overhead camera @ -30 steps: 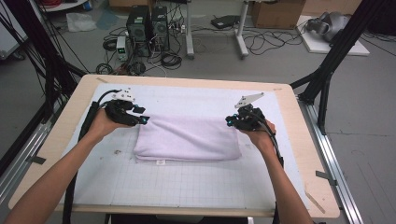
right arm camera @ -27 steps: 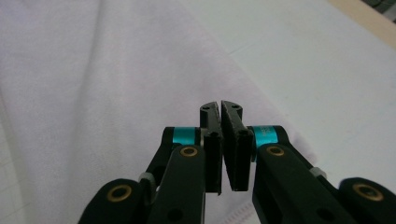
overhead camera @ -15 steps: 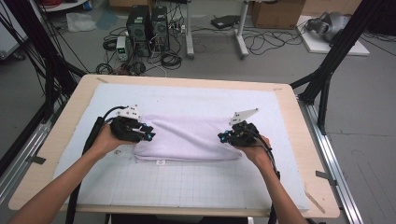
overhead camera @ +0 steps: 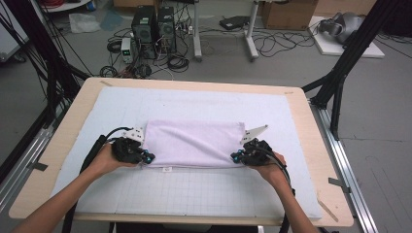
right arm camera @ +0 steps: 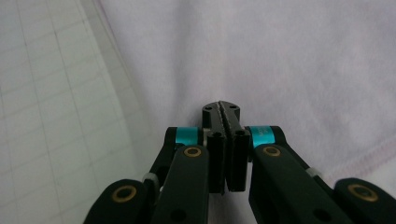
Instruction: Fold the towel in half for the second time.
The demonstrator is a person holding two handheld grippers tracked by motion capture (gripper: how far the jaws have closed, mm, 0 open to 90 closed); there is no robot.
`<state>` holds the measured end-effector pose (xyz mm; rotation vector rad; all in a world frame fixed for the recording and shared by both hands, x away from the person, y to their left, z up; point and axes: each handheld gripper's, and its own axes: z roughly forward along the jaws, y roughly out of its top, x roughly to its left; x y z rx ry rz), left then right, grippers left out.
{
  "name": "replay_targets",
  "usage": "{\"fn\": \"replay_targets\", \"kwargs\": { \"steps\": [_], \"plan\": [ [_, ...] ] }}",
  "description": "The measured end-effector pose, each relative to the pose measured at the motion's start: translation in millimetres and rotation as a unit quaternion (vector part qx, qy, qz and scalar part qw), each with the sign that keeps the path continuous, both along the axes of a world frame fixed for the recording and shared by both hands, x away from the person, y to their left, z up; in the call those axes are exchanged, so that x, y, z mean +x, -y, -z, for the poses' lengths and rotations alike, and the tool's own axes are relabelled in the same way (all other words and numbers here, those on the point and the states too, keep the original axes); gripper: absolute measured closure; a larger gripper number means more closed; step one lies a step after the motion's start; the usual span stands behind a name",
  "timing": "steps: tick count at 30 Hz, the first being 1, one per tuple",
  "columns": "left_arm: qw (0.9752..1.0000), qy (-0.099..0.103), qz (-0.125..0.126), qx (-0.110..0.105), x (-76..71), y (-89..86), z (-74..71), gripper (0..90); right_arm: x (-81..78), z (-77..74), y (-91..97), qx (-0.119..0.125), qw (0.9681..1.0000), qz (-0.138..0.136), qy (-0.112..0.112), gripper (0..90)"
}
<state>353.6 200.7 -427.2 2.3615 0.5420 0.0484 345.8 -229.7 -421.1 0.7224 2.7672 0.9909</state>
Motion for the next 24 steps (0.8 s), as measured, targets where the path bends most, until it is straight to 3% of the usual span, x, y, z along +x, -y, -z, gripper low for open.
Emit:
{"fn": "replay_targets", "kwargs": {
  "steps": [2, 3, 6, 14, 17, 21, 24],
  "plan": [
    [0.9999, 0.005, 0.012, 0.011, 0.1, -1.8, -1.1, 89.3, -4.2, 2.4, 5.1, -0.006, 1.0, 0.001, 0.002, 89.5],
    [1.0, 0.003, 0.006, 0.005, -1.4, -1.2, -0.2, 89.4, -5.5, 3.2, 8.7, -0.007, 1.0, 0.005, -0.002, 89.5],
    [0.9998, 0.004, 0.017, 0.013, -3.1, -4.1, -1.0, 89.6, -10.5, 3.8, 15.2, 0.0, 1.0, 0.004, 0.0, 89.5],
    [0.9998, 0.012, 0.019, 0.0, -9.3, -9.2, 1.3, 89.6, -14.9, 1.4, 24.5, -0.011, 0.9999, 0.009, 0.006, 89.5],
    [0.9997, 0.013, 0.021, 0.0, -9.0, -9.2, 1.4, 89.6, -13.7, -2.6, 24.9, 0.015, 0.9995, 0.026, 0.014, 85.6],
    [0.9991, 0.023, 0.031, 0.013, -8.6, -6.6, -4.8, 89.6, -3.6, -9.7, 19.8, 0.02, 0.9985, 0.037, 0.035, 84.9],
    [0.9985, 0.042, 0.029, -0.016, -6.9, -6.6, -15.9, 89.3, 5.7, -12.1, 17.5, 0.043, 0.9965, 0.051, 0.05, 87.1]
  ]
}}
